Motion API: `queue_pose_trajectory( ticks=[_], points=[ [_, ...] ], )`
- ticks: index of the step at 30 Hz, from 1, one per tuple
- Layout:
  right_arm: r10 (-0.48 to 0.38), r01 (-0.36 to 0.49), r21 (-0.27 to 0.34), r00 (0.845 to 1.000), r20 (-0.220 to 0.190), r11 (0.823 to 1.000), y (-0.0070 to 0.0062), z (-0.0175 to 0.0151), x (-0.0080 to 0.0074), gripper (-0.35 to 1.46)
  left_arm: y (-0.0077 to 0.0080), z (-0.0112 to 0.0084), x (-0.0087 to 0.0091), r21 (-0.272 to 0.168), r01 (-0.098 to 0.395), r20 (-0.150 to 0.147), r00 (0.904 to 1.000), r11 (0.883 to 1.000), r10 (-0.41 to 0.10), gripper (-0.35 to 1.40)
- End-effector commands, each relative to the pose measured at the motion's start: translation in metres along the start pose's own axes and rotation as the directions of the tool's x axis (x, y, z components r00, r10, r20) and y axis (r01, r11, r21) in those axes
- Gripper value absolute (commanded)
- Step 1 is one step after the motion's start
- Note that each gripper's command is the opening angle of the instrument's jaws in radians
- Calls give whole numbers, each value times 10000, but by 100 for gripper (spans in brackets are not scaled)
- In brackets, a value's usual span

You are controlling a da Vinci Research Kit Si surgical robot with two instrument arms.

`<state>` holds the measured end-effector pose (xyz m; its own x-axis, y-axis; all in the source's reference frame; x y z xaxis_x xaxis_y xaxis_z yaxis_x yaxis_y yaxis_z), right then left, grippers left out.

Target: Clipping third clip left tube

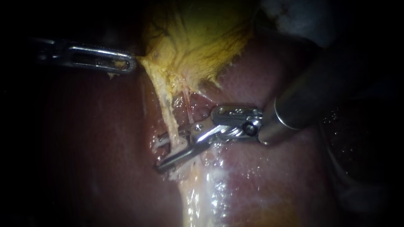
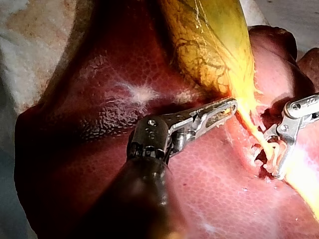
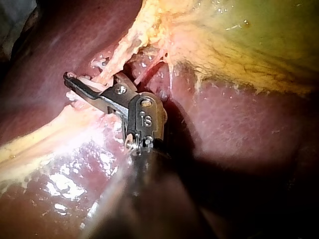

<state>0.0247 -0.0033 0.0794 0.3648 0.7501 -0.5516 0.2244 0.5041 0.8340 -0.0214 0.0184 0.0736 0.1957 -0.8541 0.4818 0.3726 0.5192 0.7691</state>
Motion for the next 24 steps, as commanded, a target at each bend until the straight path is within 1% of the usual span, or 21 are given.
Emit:
queue_pose_trajectory(
  ticks=[1, 4, 6, 11, 14, 16, 20, 24],
  points=[
    [64, -61, 246, 9999, -132, 9997, 0, 2, 0, 54, 0, 0, 0, 2, -3, -3, 10000, 10000, 3, -35],
    [285, -238, 858, 9982, -533, 9960, 3, 3, 0, 54, 0, 0, 0, 2, -3, -3, 10000, 10000, 3, -35],
    [379, -290, 1185, 9966, -729, 9925, 5, 5, 0, 54, 0, 0, 0, 2, -3, -3, 10000, 10000, 3, -35],
    [467, -171, 2042, 9889, -1409, 9788, 8, 8, 1, 54, 0, 0, 0, 3, -3, -3, 10000, 10000, 3, -35],
    [514, -126, 2223, 9841, -1698, 9749, 7, 7, 2, 54, 0, 0, 0, 3, -4, -3, 10000, 10000, 4, -35],
    [550, -157, 2029, 9804, -1892, 9791, 7, 7, 2, 54, 0, 0, 0, 4, -4, -4, 10000, 10000, 4, -35],
    [650, -265, 1834, 9761, -2073, 9827, 7, 6, 4, 54, 0, 0, 0, 4, -4, -4, 10000, 10000, 4, -35],
    [784, -423, 1548, 9688, -2352, 9870, 5, 7, 8, 54, 0, 0, 0, 5, -4, -4, 10000, 10000, 4, -35]
  ],
)
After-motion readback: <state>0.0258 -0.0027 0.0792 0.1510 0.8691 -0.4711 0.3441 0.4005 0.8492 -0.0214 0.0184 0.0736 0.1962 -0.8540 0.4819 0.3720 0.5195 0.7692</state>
